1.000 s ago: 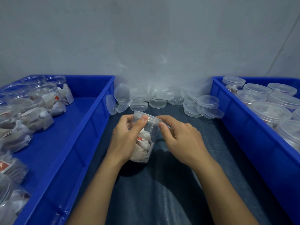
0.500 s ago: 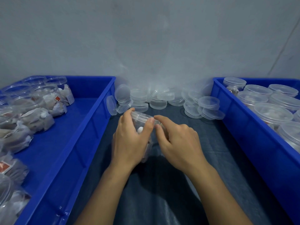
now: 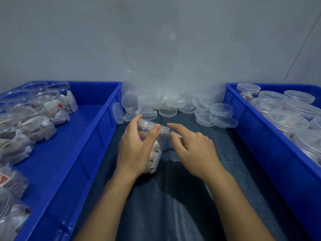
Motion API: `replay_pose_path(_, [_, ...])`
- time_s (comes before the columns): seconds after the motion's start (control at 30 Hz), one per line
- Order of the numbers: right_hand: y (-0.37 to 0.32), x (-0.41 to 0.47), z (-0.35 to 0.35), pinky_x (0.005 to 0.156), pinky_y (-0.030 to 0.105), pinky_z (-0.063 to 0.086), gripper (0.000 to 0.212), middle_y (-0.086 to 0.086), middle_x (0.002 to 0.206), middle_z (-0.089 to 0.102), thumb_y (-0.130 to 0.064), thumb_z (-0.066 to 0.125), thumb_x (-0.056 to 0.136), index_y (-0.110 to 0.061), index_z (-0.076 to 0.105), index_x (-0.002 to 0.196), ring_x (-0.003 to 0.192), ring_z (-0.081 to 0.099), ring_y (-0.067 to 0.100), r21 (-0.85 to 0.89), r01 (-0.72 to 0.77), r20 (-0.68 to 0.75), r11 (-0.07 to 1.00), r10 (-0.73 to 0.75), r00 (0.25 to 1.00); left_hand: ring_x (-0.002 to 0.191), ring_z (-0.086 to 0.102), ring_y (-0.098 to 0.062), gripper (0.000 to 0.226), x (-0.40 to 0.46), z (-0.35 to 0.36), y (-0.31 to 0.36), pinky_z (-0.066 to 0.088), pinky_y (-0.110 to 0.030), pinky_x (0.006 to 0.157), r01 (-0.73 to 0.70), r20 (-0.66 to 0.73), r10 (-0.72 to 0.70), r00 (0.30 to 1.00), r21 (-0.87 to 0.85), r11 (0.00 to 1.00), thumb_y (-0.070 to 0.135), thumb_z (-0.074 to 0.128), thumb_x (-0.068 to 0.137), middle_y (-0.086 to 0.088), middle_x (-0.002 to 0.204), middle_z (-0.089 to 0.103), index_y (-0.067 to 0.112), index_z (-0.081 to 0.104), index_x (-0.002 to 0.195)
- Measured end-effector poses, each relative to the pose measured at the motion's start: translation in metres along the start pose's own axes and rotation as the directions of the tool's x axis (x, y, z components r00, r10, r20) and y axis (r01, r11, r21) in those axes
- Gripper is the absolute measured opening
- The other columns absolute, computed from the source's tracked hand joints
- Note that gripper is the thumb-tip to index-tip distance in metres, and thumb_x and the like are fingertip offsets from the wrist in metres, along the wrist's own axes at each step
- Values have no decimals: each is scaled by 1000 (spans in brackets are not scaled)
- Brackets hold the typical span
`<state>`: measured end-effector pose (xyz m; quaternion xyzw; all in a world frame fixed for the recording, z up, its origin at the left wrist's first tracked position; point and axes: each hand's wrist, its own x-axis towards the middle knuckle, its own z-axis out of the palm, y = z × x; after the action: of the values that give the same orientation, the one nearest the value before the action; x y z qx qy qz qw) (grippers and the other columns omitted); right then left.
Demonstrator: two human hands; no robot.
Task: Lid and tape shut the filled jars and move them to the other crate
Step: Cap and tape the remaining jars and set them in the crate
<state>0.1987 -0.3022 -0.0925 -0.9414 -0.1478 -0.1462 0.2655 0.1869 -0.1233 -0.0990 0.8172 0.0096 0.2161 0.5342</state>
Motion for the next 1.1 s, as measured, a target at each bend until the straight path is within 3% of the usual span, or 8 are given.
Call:
replay_pose_path(0.17, [3,3,0,86,47,51,39,-33,62,57,-52,39,104,-53,44,143,77,58,20,90,-8,81,996,0,997,116,62,7,89,1,-2,-2,52,-41,108,11,28,-9,1000,-83,996,81,57,77,16,136,62,34,49,152])
replay_pose_path(0.27, [5,2,-1,85,46,51,38,-34,63,56,-53,40,104,-57,43,142,77,57,18,110,7,80,994,-16,997,119,67,-3,85,2,-4,-4,54,-47,107,47,81,-33,996,-189,981,77,62,78,13,131,69,34,51,150])
replay_pose_path(0.4, [5,1,-2,85,45,49,36,-24,59,53,-55,41,103,-57,45,139,84,58,21,127,10,49,992,-17,999,139,56,-19,88,2,-3,-6,47,-54,114,72,122,-45,991,-224,972,79,60,78,7,150,56,41,41,155])
replay_pose_path(0.5, [2,0,-1,83,43,48,38,-34,65,56,-53,40,104,-54,47,141,84,59,20,106,26,29,994,-29,999,129,61,-9,93,2,-1,-8,50,-46,110,20,103,-7,995,-130,991,82,59,78,9,141,58,41,29,156])
replay_pose_path(0.6, [-1,-1,-3,85,44,51,40,-20,62,56,-55,39,104,-50,50,142,87,63,23,105,29,4,994,-30,1000,117,56,4,85,-1,1,-5,52,-34,98,-65,-21,66,998,50,997,82,60,76,16,129,55,34,40,143])
replay_pose_path(0.7, [-8,-2,-4,89,47,51,45,-11,73,65,-56,35,103,-46,49,144,95,66,29,92,29,14,995,-31,999,112,60,-6,76,-3,2,-3,56,-42,95,-95,-115,112,987,146,985,81,58,79,12,126,61,29,52,135])
replay_pose_path(0.87, [-13,-7,-12,88,48,49,55,-12,72,64,-48,31,94,-42,52,145,88,63,23,166,39,41,985,-46,998,106,68,-6,74,-1,2,-2,58,-44,93,-93,-6,94,996,81,992,78,64,76,18,115,67,35,45,134])
replay_pose_path(1.1, [-5,-4,-14,74,42,48,41,-17,63,58,-39,48,104,-45,47,145,63,51,14,168,90,-37,982,-85,996,101,68,5,76,3,-5,-6,57,-31,89,9,0,-9,1000,-131,991,78,69,70,13,117,68,36,49,130])
